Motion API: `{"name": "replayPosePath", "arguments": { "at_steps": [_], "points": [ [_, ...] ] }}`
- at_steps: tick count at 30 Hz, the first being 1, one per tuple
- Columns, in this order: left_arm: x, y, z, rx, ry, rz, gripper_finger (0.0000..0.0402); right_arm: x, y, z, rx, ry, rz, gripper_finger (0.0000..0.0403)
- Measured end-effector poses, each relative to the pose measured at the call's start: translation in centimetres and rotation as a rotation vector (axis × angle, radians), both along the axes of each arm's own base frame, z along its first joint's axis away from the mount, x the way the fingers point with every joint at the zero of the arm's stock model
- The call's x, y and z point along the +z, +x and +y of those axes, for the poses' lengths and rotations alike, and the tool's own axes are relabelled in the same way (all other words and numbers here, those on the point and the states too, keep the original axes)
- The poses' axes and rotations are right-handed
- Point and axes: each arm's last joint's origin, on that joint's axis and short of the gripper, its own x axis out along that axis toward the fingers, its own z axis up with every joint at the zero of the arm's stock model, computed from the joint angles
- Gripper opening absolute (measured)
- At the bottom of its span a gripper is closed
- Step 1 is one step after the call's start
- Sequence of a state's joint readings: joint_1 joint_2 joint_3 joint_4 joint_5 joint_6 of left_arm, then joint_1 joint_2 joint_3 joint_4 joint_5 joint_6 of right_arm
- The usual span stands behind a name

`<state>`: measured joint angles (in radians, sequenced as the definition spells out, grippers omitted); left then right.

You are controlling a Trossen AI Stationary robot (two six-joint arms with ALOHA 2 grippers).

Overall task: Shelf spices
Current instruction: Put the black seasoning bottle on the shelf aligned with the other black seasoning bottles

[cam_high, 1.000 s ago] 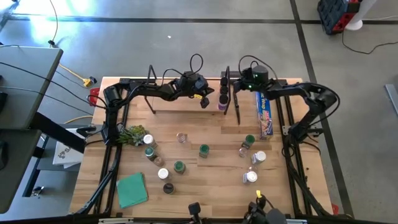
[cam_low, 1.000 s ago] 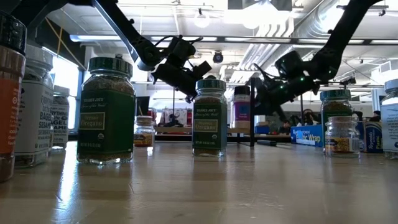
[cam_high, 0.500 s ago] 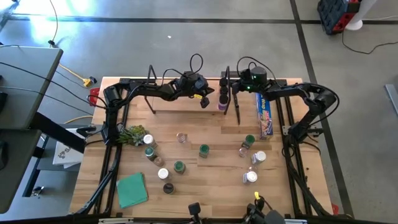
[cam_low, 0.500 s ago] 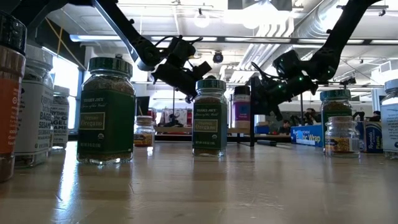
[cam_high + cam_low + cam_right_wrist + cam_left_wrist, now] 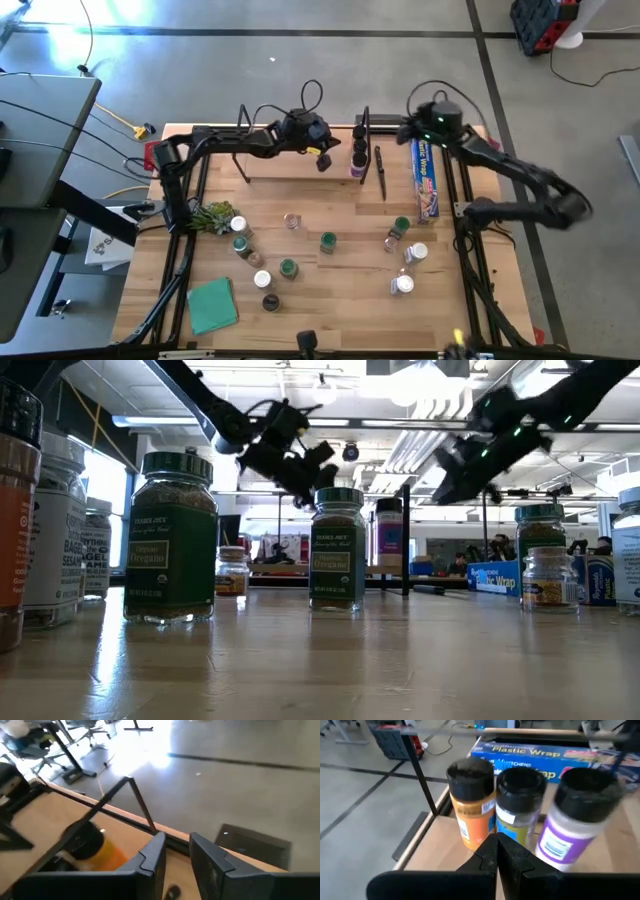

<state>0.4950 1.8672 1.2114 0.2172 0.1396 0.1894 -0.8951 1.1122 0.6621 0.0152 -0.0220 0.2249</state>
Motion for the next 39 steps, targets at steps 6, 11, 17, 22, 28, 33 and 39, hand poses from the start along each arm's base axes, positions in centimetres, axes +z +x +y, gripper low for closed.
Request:
{"name": "replayPosePath", "arguments": {
  "at_steps": [6, 11, 17, 22, 28, 33, 39],
  "points": [
    [5.3, -2.1, -1.9, -0.047, 0.091, -0.016, 0.0, 3.3, -2.2, 6.4, -0.004, -0.058, 0.032, 0.008],
    [10.1, -4.6, -5.2, -0.122, 0.172, -0.023, 0.0, 4.4, -2.7, 10.6, 0.039, -0.101, -0.009, 0.008],
    [13.5, -9.9, -9.8, -0.221, 0.213, -0.095, 0.0, 4.5, -0.8, 13.8, 0.138, -0.154, -0.004, 0.008],
    [12.9, -16.3, -12.6, -0.192, 0.238, -0.197, 0.0, 3.8, 1.7, 16.4, 0.257, -0.202, 0.036, 0.008],
    [13.0, -23.1, -15.3, -0.168, 0.179, -0.287, 0.0, 3.1, 4.8, 19.4, 0.442, -0.292, 0.048, 0.008],
    [13.2, -26.7, -16.5, -0.113, 0.106, -0.312, 0.0, 3.9, 7.5, 21.5, 0.604, -0.368, 0.009, 0.008],
    [12.9, -28.7, -17.1, -0.074, 0.078, -0.308, 0.0, 6.2, 12.0, 23.2, 0.797, -0.361, -0.009, 0.008]
  ]
}}
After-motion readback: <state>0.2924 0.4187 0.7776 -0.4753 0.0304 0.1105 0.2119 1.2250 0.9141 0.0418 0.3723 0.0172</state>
